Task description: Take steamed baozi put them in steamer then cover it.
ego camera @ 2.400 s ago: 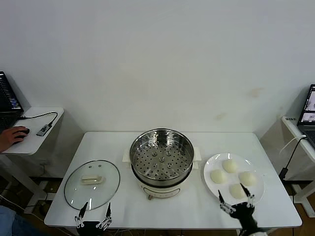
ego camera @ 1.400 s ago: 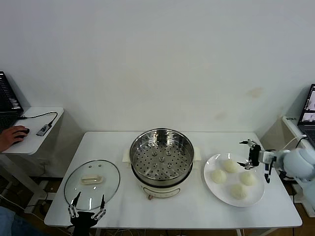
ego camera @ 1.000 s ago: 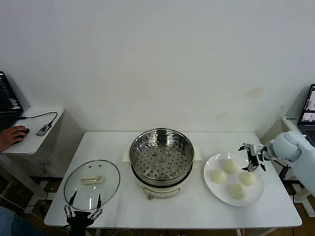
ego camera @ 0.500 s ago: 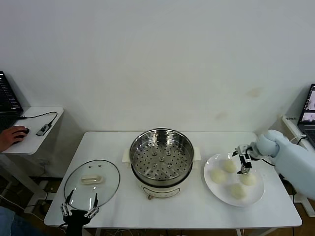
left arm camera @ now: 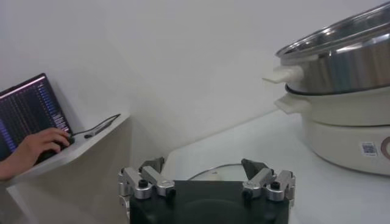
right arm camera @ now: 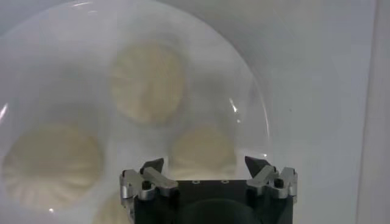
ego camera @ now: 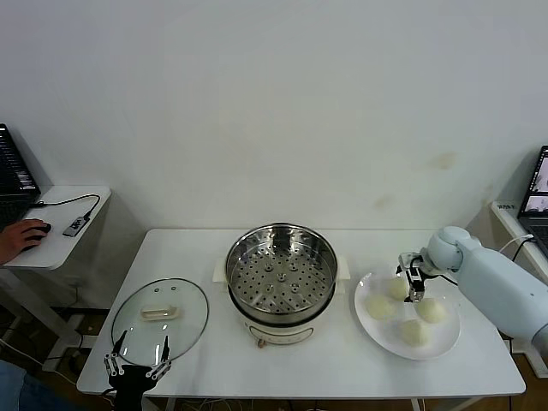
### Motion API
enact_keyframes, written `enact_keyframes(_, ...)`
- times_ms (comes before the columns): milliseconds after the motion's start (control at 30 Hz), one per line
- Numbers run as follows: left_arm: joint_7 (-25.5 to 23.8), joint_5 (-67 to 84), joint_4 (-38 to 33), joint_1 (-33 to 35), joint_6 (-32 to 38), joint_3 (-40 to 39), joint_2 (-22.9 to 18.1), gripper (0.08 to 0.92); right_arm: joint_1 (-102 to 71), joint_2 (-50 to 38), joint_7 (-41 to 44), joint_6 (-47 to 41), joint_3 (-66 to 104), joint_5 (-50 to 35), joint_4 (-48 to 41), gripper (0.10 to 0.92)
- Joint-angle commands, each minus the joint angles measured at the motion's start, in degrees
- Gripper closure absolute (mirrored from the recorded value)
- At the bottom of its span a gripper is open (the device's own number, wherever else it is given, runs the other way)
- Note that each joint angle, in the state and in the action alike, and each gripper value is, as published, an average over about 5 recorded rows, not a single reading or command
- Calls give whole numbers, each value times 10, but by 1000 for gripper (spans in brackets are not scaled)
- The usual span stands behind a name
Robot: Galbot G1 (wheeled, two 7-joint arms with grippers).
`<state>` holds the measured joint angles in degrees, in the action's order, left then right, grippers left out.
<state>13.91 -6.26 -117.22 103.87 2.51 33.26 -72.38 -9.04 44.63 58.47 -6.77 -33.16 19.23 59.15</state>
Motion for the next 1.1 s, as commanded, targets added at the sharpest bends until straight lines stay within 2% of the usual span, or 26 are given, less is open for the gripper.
enact_keyframes(33,0,0,-1,0,0,0,0,177,5,9,-3,0,-5,7,-10,341)
enact_keyframes(167,1,0,-3,1,1,0,0,177,7,3,-3,2,-6,5,-4,414)
enact_keyframes(300,1,-1,-5,3,1,1,0,177,9,-6,-3,2,-7,-3,9,454)
enact_keyframes(567,1,1,-10,4,0,1,0,177,79,-79,10,-8,-58,-66,100,469)
enact_keyframes(800,0,7,-12,3,0,-1,5,177,235,-137,24,-20,-144,-170,184,462)
enact_keyframes(933,-3,17,-14,3,0,-4,10,177,360,-120,20,-23,-241,-246,209,457)
enact_keyframes(1100,-11,48,-23,5,1,-9,18,177,469,-55,5,-7,-324,-306,214,457)
